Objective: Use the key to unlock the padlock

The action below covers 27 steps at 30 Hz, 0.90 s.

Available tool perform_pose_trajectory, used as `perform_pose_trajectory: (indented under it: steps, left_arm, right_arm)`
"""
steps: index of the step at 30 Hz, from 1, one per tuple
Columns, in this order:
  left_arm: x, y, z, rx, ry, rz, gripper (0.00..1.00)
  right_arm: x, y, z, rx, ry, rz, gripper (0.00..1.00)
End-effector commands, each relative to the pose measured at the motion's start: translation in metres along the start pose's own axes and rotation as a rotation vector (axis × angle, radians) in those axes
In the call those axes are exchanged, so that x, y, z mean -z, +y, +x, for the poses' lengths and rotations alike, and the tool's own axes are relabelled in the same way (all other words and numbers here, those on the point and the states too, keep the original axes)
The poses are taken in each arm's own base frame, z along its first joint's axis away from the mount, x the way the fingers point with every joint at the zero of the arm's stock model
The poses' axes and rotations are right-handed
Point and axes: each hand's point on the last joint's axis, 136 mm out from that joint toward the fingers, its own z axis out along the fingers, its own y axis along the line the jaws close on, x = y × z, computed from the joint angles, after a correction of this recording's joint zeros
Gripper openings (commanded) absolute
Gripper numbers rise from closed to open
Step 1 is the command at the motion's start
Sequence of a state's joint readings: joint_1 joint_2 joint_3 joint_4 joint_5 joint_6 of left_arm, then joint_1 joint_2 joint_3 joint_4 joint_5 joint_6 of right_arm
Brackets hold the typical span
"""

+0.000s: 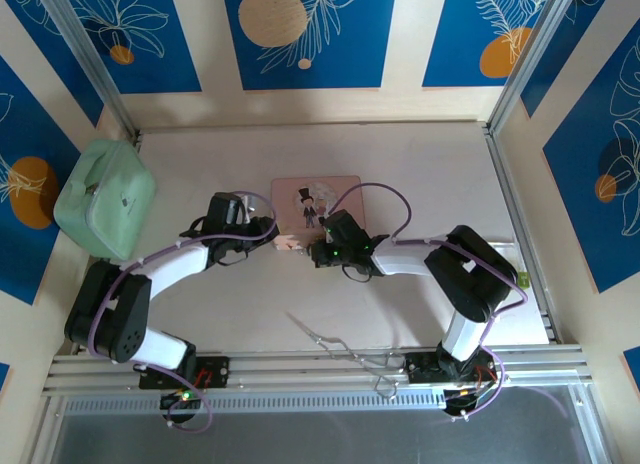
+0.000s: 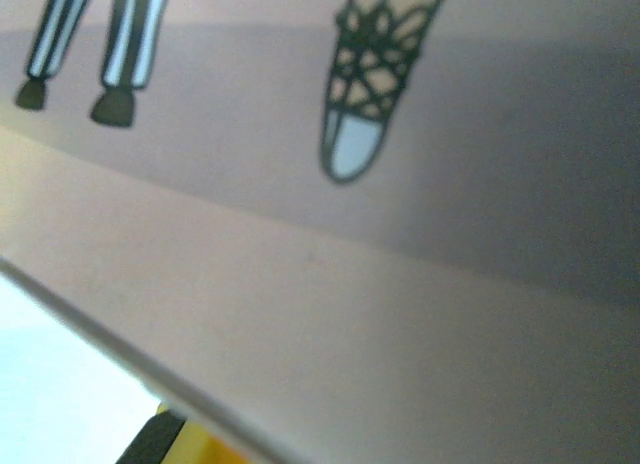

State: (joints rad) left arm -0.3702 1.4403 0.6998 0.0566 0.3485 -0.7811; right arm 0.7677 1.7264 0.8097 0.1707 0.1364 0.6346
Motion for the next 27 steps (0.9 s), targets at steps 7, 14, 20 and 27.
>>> perform_pose_trajectory:
  steps: [7,14,20,27]
  left_arm:
    - [0.001,0.030,0.025,0.056,0.074,-0.089,0.36]
    - [0.006,0.023,0.017,0.050,0.058,-0.081,0.36]
    - [0.009,0.011,0.005,0.044,0.037,-0.063,0.47]
    - [0.003,0.004,-0.006,0.026,0.031,-0.058,0.51]
  right_arm:
    - [0.004,0.009,0.016,-0.022,0.065,-0.071,0.00]
    - [0.005,0.009,0.020,-0.016,0.072,-0.082,0.00]
    - [0.005,0.008,0.021,-0.019,0.075,-0.091,0.00]
    - [0.004,0.005,0.021,-0.034,0.075,-0.102,0.00]
